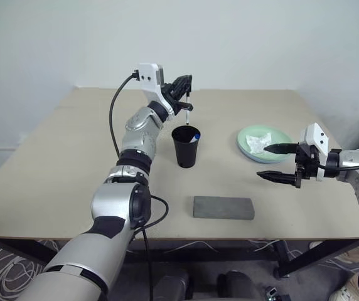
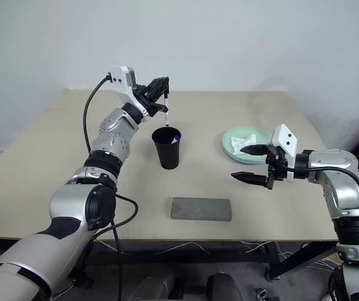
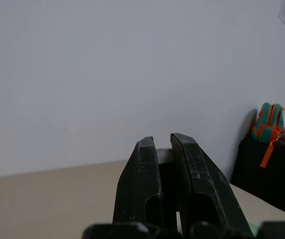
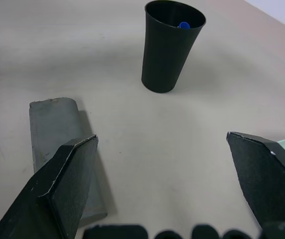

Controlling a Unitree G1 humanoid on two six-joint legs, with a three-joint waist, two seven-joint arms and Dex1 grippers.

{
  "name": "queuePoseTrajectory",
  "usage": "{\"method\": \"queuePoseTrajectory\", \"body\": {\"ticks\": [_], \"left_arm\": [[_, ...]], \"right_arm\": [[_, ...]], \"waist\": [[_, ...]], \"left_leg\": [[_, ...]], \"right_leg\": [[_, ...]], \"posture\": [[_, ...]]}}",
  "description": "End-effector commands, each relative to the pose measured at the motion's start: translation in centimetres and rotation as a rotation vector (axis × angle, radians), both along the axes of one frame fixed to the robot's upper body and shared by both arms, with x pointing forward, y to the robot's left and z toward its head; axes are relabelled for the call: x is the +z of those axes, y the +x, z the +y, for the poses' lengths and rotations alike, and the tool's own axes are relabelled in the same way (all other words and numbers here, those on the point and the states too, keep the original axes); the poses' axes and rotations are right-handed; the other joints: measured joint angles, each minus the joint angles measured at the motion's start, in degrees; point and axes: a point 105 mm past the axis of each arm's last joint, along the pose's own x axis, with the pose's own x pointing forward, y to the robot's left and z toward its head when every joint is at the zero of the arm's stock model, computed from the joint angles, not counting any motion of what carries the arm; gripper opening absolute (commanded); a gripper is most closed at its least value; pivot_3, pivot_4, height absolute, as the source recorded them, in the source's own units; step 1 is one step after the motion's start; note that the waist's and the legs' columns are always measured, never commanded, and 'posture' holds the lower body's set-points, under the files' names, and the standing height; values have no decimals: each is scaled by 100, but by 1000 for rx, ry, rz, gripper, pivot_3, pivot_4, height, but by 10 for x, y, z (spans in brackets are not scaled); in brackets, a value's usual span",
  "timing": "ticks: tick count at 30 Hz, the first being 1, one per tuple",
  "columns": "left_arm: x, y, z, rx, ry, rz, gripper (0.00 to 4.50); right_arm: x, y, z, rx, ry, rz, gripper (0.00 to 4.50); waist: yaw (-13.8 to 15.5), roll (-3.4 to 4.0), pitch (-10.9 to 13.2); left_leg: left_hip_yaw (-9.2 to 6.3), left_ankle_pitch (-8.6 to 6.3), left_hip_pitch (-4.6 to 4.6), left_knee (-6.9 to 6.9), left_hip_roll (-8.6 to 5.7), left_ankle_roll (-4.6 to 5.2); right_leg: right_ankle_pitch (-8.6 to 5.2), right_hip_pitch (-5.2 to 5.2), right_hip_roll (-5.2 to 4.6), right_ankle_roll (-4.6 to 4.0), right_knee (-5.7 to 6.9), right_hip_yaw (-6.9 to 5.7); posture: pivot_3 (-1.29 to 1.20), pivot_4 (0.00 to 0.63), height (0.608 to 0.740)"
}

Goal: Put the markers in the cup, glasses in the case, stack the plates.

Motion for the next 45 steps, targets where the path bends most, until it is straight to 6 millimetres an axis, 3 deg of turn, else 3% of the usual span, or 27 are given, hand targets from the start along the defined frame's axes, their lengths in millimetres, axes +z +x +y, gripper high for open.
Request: {"method": "queuePoseTrajectory", "body": {"ticks": [1,15,22,30,35,40,42,45], "left_arm": [[3,-3,-7,-14,34,-47,13],[-25,-10,-7,-25,103,-61,13],[-30,-11,-7,-32,118,-49,13],[-33,-11,-3,-33,136,-43,2784],[-19,-12,4,-34,138,-92,4484],[-13,-18,16,-121,192,-95,4484],[-19,-30,26,-187,315,-117,4484],[-26,-53,68,-210,442,-94,4484]], "right_arm": [[19,-2,-2,-1,7,-67,4500],[20,-1,0,2,5,-71,4500],[20,0,1,8,5,-68,4500],[20,0,2,10,6,-69,4500],[19,1,3,11,8,-70,4500],[19,1,6,16,14,-69,4500],[18,1,6,16,17,-67,4500],[16,1,6,12,27,-63,4500]], "waist": [[1,0,0],[2,1,-1],[6,1,-1],[7,1,-1],[7,1,-1],[-9,1,-1],[-21,4,-3],[-112,7,-4]], "left_leg": [[0,-1,0,2,0,1],[6,-8,-12,27,0,13],[6,-9,-13,28,0,14],[6,-9,-13,28,0,14],[6,-9,-13,27,0,14],[9,-9,-17,26,1,14],[9,-9,-15,24,2,15],[38,-13,1,1,8,20]], "right_leg": [[0,1,0,1,0,0],[8,-1,0,13,0,1],[8,0,0,13,-1,1],[8,-1,0,13,-1,0],[8,-2,0,13,-1,0],[8,-8,1,13,-1,1],[8,-8,1,13,-1,1],[8,-9,1,13,-1,20]], "posture": [[0,0,739],[0,0,739],[0,0,739],[0,0,739],[0,0,739],[0,0,739],[0,0,739],[0,0,739]]}}
